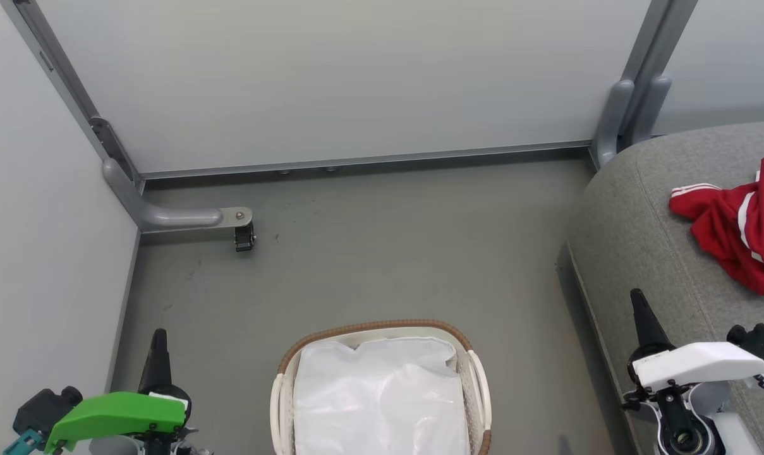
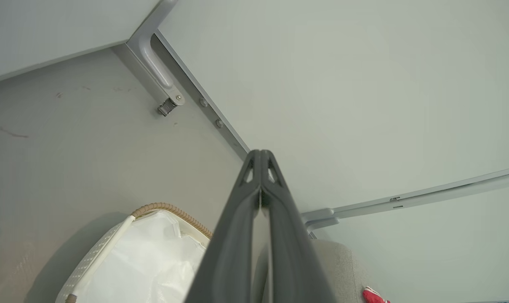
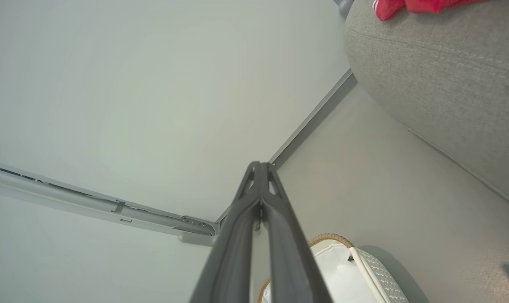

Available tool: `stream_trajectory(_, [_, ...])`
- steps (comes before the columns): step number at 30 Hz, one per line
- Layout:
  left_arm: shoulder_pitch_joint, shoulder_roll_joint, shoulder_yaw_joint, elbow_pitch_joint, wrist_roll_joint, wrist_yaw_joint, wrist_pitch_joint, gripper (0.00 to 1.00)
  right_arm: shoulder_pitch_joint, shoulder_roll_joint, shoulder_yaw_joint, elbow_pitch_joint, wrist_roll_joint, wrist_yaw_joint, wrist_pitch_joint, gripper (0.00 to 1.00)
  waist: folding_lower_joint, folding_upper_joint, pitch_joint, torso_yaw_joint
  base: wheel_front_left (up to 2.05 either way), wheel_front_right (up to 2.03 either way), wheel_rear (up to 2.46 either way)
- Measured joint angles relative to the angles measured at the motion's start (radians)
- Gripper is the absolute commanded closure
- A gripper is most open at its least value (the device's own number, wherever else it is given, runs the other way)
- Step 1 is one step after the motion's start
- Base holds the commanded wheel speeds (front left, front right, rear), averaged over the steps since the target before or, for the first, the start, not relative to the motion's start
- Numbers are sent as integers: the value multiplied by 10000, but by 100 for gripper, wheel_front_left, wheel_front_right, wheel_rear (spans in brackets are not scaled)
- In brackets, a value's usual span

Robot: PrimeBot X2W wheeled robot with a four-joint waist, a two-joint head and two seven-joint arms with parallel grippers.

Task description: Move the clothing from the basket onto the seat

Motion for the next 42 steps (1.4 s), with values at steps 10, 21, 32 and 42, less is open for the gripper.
stream_trajectory(10, [-33, 4, 84, -153, -984, -4, 259, 100, 48, -12, -40, -173, 1124, 0, 267, 100, 0, 0, -33, 33, 0, 0, 0])
stream_trajectory(21, [-90, 8, 186, -332, -1906, -10, 541, 100, 85, -23, -84, -341, 2217, 0, 543, 100, 0, 0, -69, 69, 0, 0, 0])
stream_trajectory(32, [-146, 13, 274, -464, -2817, -13, 777, 100, 126, -38, -125, -499, 3223, 0, 792, 100, 0, 0, -106, 106, 0, 0, 0])
stream_trajectory(42, [-221, 17, 336, -604, -3547, -40, 995, 100, 188, -50, -159, -629, 4084, 0, 989, 100, 0, 0, -139, 139, 0, 0, 0])
